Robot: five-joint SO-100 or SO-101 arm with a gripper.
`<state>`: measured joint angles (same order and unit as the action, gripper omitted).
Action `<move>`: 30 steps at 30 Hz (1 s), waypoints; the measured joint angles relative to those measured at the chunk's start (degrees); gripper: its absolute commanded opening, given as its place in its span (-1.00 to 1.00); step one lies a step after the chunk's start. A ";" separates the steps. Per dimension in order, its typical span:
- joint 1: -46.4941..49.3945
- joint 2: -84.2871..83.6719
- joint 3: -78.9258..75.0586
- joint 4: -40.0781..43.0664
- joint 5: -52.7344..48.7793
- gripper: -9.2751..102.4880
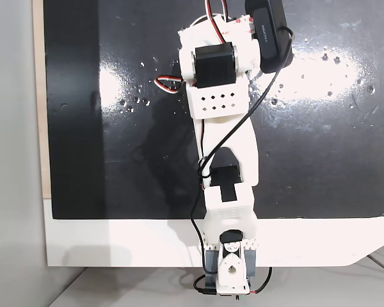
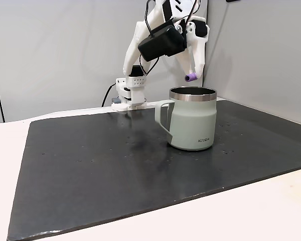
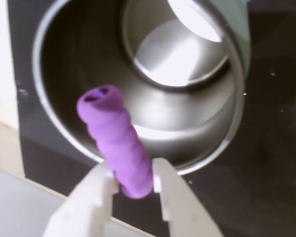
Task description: Grasp a pengrip and put it in the cup.
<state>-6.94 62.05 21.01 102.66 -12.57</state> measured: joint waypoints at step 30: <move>2.29 -0.09 1.93 0.00 1.32 -0.47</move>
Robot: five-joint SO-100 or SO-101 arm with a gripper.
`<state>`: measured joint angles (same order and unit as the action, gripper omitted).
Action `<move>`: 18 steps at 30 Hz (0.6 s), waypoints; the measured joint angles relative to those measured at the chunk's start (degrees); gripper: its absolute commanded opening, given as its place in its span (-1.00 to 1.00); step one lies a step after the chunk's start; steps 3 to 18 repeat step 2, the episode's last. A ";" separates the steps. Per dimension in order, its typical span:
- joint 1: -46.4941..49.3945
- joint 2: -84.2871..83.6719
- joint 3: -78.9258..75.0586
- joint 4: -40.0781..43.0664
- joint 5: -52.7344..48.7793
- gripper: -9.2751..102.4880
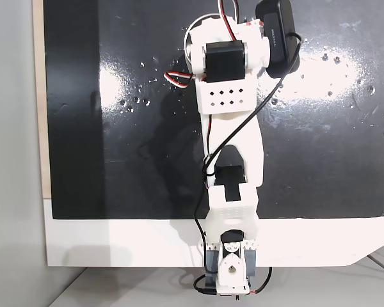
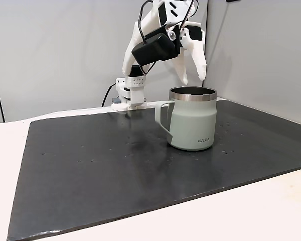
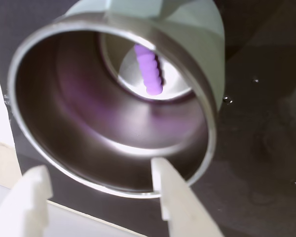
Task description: Grasp a pengrip and put it in the cup.
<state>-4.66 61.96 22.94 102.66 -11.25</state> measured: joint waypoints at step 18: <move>0.18 0.00 0.00 0.00 0.00 -0.47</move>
